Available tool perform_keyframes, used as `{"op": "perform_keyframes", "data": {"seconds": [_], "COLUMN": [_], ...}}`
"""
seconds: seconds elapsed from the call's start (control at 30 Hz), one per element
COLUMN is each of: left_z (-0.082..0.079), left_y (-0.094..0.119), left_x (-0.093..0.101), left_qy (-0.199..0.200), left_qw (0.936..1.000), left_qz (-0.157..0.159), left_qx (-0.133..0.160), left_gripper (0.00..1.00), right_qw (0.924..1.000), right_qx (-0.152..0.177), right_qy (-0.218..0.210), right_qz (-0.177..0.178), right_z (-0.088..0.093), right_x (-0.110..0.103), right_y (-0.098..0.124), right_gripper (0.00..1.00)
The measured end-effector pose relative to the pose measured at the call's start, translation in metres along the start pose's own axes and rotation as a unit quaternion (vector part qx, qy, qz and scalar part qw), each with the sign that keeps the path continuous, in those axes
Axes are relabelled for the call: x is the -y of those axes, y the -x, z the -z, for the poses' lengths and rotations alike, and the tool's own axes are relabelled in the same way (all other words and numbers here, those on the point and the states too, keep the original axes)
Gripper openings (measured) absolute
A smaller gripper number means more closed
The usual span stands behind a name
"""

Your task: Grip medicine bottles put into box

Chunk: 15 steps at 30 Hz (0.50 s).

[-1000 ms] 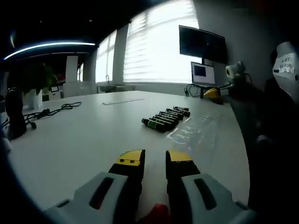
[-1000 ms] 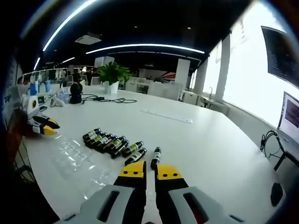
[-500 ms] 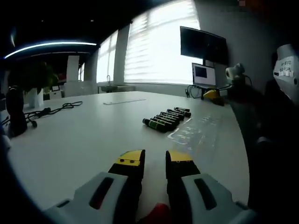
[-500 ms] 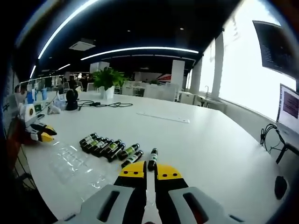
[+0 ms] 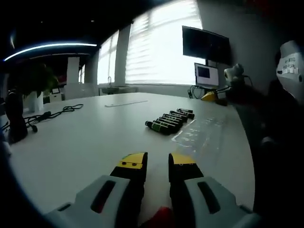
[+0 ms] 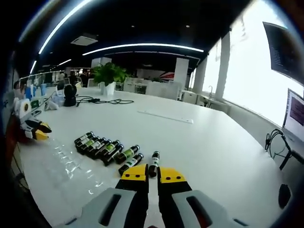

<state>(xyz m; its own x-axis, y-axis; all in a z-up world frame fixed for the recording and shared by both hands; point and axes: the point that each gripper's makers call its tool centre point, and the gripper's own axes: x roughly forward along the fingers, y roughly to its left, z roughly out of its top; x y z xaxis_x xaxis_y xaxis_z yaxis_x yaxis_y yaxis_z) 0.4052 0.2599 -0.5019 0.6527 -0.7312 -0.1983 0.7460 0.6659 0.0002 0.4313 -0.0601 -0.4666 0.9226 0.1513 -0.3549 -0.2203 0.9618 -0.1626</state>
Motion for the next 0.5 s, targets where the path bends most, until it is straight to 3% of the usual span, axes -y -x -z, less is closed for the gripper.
{"op": "perform_keyframes", "data": {"seconds": [0.2, 0.33, 0.5], "left_z": [-0.017, -0.019, -0.025], "left_y": [-0.001, -0.011, -0.02], "left_x": [-0.004, -0.006, -0.002], "left_qy": [-0.009, -0.012, -0.025], "left_qw": [0.9999, 0.9997, 0.998], "left_qz": [0.009, 0.021, 0.058], "left_qx": [0.01, 0.001, -0.008], "left_gripper": [0.11, 0.11, 0.11], "right_qw": [0.9999, 0.9997, 0.9991], "right_qx": [0.005, 0.008, 0.013], "right_qy": [-0.009, -0.023, -0.037], "right_qz": [-0.006, -0.009, -0.013], "right_z": [-0.002, -0.004, -0.006], "right_x": [0.002, 0.002, 0.003], "right_y": [-0.004, -0.005, -0.005], "right_gripper": [0.03, 0.03, 0.03]}}
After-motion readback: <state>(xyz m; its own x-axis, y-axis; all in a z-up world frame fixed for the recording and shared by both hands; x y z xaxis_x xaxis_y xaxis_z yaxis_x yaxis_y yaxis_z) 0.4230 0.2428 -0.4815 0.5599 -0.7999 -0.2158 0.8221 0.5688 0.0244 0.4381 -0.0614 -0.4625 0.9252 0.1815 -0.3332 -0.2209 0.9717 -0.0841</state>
